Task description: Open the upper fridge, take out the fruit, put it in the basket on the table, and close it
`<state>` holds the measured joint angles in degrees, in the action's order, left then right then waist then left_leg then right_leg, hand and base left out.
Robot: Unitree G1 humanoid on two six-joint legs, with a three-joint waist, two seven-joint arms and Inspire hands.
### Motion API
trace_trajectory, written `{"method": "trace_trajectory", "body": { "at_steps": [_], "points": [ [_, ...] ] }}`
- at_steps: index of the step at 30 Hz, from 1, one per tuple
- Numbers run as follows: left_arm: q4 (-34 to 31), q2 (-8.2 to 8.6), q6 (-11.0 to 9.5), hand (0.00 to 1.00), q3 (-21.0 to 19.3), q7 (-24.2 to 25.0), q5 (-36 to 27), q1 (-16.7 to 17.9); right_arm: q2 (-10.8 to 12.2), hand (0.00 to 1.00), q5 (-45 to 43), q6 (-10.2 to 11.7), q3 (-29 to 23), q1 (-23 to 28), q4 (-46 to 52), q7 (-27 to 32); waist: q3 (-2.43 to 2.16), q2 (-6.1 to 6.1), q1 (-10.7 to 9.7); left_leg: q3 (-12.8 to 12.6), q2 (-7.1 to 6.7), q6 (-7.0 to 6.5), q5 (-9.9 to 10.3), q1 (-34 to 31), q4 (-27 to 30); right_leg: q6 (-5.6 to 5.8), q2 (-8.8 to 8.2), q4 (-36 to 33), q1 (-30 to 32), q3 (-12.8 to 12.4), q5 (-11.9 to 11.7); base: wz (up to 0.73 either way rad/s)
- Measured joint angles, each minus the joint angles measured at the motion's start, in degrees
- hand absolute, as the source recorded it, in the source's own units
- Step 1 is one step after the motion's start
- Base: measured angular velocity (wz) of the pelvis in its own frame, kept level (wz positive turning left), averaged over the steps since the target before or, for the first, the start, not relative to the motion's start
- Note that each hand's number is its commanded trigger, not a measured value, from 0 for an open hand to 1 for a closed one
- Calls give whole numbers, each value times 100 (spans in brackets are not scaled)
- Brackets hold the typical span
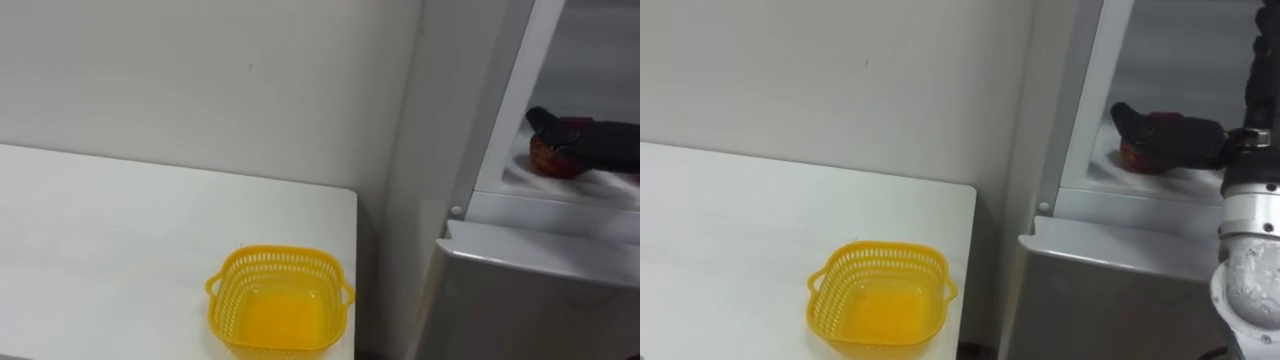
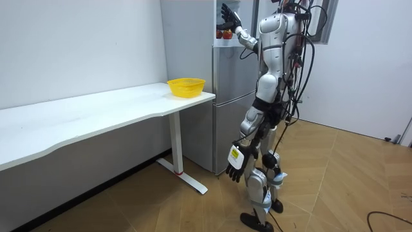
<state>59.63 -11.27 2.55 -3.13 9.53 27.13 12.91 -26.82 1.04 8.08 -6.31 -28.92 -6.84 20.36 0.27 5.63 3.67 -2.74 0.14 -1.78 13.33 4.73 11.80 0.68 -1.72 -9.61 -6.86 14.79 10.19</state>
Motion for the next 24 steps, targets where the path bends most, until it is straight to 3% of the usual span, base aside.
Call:
{"method": "trace_trajectory", "body": {
  "at_steps": [5,18,24],
  "points": [
    [-2,-27,6,0,2,6,-11,-3,-26,0,-150,-193,71,-247,-405,-147,-4,36,6,8,-3,-1,-1,-29,42,0,-10,-8,-1,39,0,1],
    [-184,-140,10,0,-2,135,-3,8,-96,0,-190,-419,76,-379,-611,-463,-14,74,7,104,-13,-1,-1,-138,117,0,-13,-15,6,118,0,3],
    [-185,-150,15,0,-3,141,-1,-15,-313,0,-182,-447,306,-483,-959,-772,-14,73,12,130,-14,0,-1,-155,115,0,-9,-9,14,134,0,1]
  ]
}}
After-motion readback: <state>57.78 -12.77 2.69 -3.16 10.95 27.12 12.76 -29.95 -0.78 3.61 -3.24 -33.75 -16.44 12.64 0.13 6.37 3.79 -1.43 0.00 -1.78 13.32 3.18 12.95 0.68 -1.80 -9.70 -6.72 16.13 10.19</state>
